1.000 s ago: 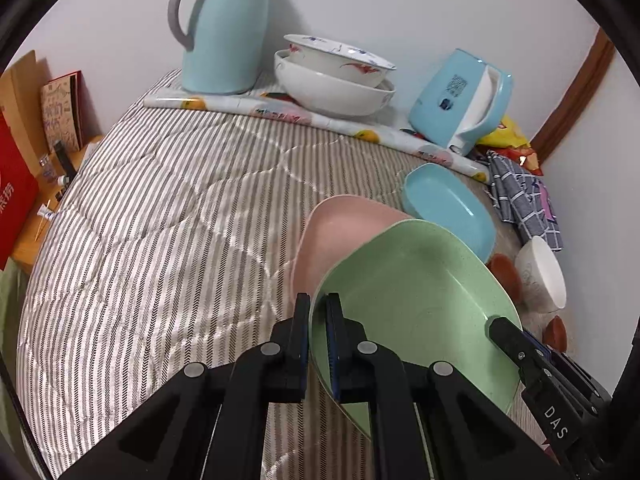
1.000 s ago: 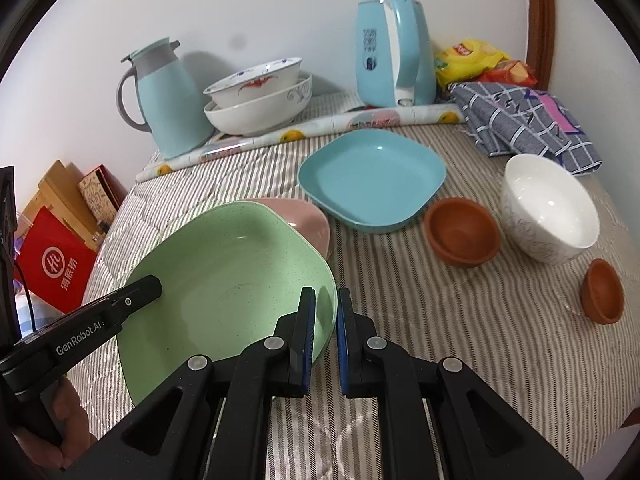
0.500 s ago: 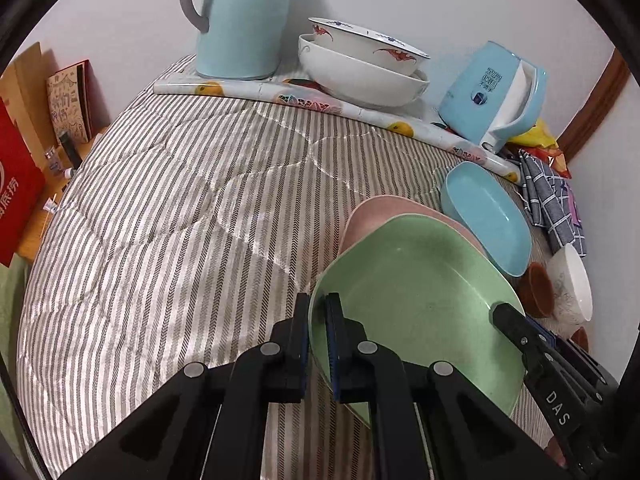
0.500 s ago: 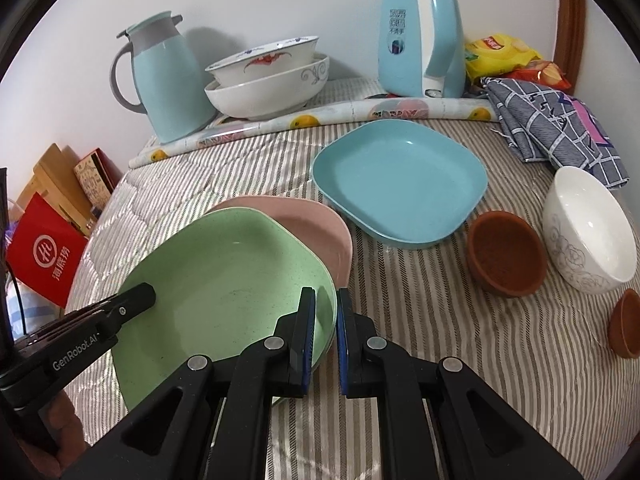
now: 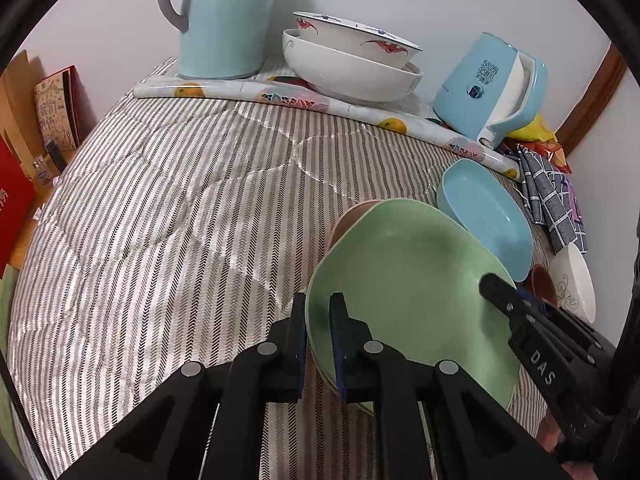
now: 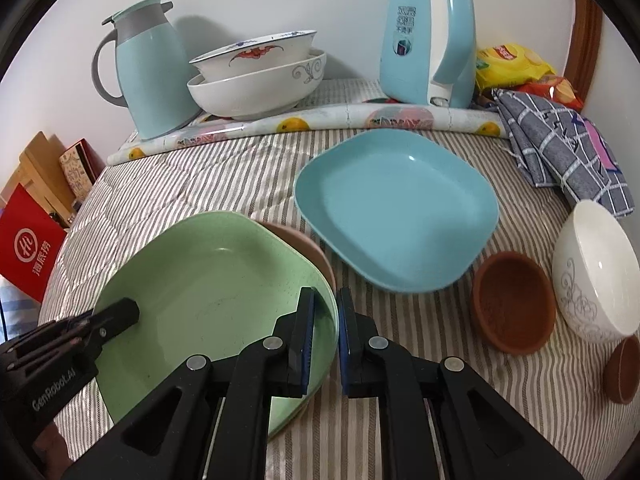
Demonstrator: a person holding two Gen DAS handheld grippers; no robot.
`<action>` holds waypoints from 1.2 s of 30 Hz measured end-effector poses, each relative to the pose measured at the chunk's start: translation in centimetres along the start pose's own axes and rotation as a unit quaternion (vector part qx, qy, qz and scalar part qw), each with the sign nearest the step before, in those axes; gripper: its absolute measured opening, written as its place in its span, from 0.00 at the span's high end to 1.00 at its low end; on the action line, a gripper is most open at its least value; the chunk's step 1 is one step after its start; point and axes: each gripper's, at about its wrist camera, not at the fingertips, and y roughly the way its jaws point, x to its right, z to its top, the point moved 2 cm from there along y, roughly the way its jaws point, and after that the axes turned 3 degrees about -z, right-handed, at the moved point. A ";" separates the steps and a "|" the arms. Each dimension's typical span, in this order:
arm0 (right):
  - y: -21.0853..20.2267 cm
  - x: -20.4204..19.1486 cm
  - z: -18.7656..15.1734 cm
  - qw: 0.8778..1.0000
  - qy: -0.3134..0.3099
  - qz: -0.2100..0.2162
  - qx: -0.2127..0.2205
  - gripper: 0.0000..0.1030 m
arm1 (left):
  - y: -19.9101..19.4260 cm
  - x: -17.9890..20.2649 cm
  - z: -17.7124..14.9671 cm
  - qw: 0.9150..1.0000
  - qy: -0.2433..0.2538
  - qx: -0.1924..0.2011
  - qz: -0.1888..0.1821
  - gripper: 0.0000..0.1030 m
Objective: Organize plates and bowls
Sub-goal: 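Open the right tool and withdraw from the stacked green plate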
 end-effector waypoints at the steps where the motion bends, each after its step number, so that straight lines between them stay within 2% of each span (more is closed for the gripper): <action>1: 0.2 -0.1 0.2 1.000 -0.003 -0.001 0.002 0.88 | 0.1 0.0 0.0 1.000 0.000 -0.001 0.000 0.87; 4: 0.3 -0.1 0.5 1.000 -0.006 0.001 0.007 0.86 | 0.3 0.1 0.0 1.000 0.000 -0.009 0.000 0.85; 7: -0.2 0.2 0.5 1.000 0.001 0.023 0.014 0.74 | 0.3 0.1 0.0 1.000 0.003 -0.011 0.006 0.82; 9: -0.7 0.5 0.3 0.999 0.009 0.026 0.022 0.56 | 0.1 0.0 0.0 1.000 0.002 -0.012 0.007 0.69; 10: -1.2 0.8 0.2 0.999 0.012 0.026 0.030 0.53 | 0.0 0.0 -0.1 1.000 0.000 -0.010 0.008 0.66; 12: -1.9 1.1 0.0 0.999 0.017 0.025 0.036 0.52 | -0.5 0.1 -0.2 1.000 0.005 -0.004 0.009 0.58; 13: -2.3 1.4 -0.2 0.999 0.021 0.027 0.034 0.52 | -0.7 0.2 -0.2 1.000 0.006 -0.002 0.010 0.58; 21: -3.6 2.2 -2.4 0.999 0.028 0.032 0.013 0.52 | -1.8 1.2 -1.2 1.000 0.019 0.014 0.000 0.58; 24: -4.1 2.4 -3.0 0.998 0.031 0.048 0.012 0.52 | -1.9 1.6 -1.7 1.000 0.023 0.011 0.003 0.58; 34: -6.1 1.9 -3.1 0.997 0.030 0.057 0.031 0.52 | -3.2 2.7 -2.7 0.999 0.029 0.017 -0.014 0.58; 36: -6.7 2.2 -3.2 0.997 0.031 0.055 0.034 0.52 | -3.2 3.0 -2.8 0.999 0.033 0.017 -0.008 0.63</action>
